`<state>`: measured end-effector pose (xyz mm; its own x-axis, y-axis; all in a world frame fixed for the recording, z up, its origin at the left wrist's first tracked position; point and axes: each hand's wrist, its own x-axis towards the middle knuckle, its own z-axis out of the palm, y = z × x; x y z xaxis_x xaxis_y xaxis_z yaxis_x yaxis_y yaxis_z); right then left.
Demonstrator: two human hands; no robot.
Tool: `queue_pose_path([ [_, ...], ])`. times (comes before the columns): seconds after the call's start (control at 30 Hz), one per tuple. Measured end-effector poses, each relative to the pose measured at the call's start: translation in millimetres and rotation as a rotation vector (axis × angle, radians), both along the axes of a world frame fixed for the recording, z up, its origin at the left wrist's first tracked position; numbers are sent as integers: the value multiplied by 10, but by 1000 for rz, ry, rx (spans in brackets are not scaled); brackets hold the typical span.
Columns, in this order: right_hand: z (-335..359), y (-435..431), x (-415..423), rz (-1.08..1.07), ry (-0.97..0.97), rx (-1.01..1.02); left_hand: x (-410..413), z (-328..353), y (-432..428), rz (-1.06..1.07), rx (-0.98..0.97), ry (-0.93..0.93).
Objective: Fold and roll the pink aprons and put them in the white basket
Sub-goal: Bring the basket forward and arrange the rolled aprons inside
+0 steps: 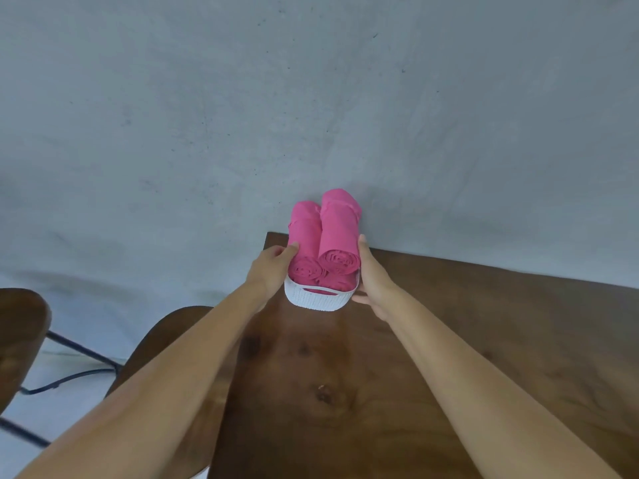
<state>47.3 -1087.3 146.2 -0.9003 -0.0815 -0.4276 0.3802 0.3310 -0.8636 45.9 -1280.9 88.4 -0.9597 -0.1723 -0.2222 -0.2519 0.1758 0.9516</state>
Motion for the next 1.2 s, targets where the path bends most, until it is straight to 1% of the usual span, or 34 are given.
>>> queue_pose_path([
  [0.37,-24,572,901,67,-21,-56,995,-60,388,-21,-57,33],
  [0.57,-55,966,1556,81,-42,-77,1782,43,790,-25,0,25],
  [0.7,-99,1224,1968,86,-60,-88,2266,74,1071,13,22,23],
  [0.83,-204,1461,2400,74,-52,-87,2700,77,1289,5,15,35],
  [0.93,-294,1640,2659,66,-28,-78,2951,56,1402,-21,8,18],
  [1.07,-253,1807,2904,81,-50,-59,3170,10,1521,-13,-21,14],
  [1.13,-157,1848,2997,102,2,17,3237,6,1551,1,-61,8],
  [1.2,-6,1883,3049,106,177,168,3291,21,1570,0,-120,10],
])
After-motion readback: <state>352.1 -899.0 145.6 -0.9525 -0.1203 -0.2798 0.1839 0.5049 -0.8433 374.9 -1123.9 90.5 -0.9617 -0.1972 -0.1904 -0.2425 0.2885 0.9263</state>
